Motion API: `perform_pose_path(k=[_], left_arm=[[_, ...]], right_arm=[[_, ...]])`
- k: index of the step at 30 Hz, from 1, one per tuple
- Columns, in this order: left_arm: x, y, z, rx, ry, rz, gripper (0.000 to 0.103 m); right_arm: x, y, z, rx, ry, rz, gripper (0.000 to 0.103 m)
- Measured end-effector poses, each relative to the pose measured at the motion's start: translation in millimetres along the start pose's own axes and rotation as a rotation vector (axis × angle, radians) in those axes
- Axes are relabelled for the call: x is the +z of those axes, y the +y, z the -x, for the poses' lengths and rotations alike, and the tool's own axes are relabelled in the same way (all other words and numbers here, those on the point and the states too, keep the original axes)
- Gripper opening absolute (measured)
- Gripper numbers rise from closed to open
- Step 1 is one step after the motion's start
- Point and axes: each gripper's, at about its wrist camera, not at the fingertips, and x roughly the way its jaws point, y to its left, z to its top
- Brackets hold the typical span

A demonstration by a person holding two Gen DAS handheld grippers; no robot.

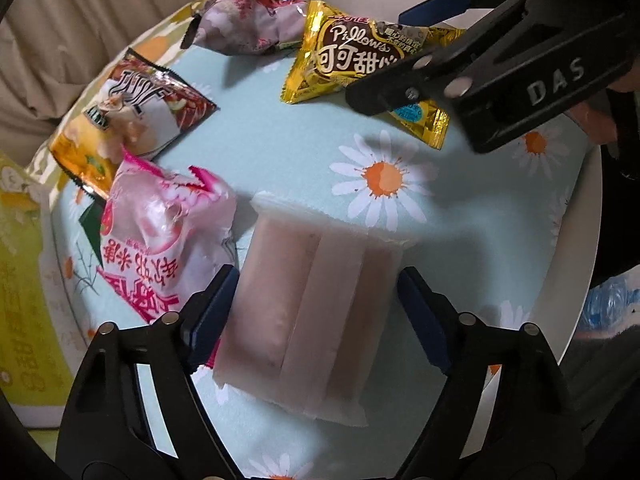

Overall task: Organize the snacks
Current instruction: 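Grasp pale wafer pack with left tool while right tool grasps yellow Pillows bag, then carry both snacks over the box and release them inside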

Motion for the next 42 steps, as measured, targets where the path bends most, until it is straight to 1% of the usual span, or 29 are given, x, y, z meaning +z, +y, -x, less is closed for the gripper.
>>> perform_pose_path(k=[5, 7, 8, 9, 16, 22, 24, 29, 32, 34, 37, 42], left_arm=[[6.8, 7.7, -7.2, -0.045, 0.037, 0.033, 0.076], [7.3, 11.9, -9.2, -0.070, 0.052, 0.064, 0.072], [7.6, 13.8, -7.7, -0.064, 0.051, 0.070, 0.067], [7.4, 14.1, -7.2, -0.062, 0.054, 0.069, 0.066], [0.9, 16.4, -1.0, -0.054, 0.061, 0.100, 0.062], [-8.8, 18.6, 6.3, -0.050, 0.071, 0.164, 0.061], [-10.4, 20.0, 6.8, -0.051, 0.072, 0.181, 0.061], [-22.7, 24.5, 17.5, -0.059, 0.065, 0.231, 0.061], [-22.5, 29.2, 24.0, -0.057, 0.054, 0.259, 0.061], [-19.8, 30.3, 29.5, -0.053, 0.043, 0.274, 0.061], [-17.5, 36.1, 40.2, -0.049, 0.022, 0.297, 0.061], [-13.4, 41.5, 69.1, -0.030, -0.023, 0.342, 0.061]], right_arm=[[1.9, 1.8, -6.6, 0.001, 0.019, 0.010, 0.092], [1.9, 2.0, -9.3, 0.002, 0.022, 0.009, 0.090], [2.5, 1.8, -10.3, 0.003, 0.026, 0.009, 0.089], [2.9, 2.0, -11.4, 0.004, 0.028, 0.009, 0.088], [6.1, 5.1, -17.9, 0.002, 0.039, 0.021, 0.083], [7.5, 5.9, -25.3, -0.001, 0.048, 0.012, 0.072], [6.4, 5.3, -28.6, 0.005, 0.063, 0.011, 0.061], [2.9, 7.5, -26.6, -0.004, 0.055, 0.023, 0.061], [0.9, 9.6, -21.7, 0.002, 0.046, 0.027, 0.060], [0.7, 10.8, -16.0, 0.005, 0.040, 0.026, 0.054], [2.2, 8.7, -5.9, 0.017, 0.035, 0.016, 0.053], [7.0, 12.2, 22.6, 0.026, -0.002, 0.015, 0.052]])
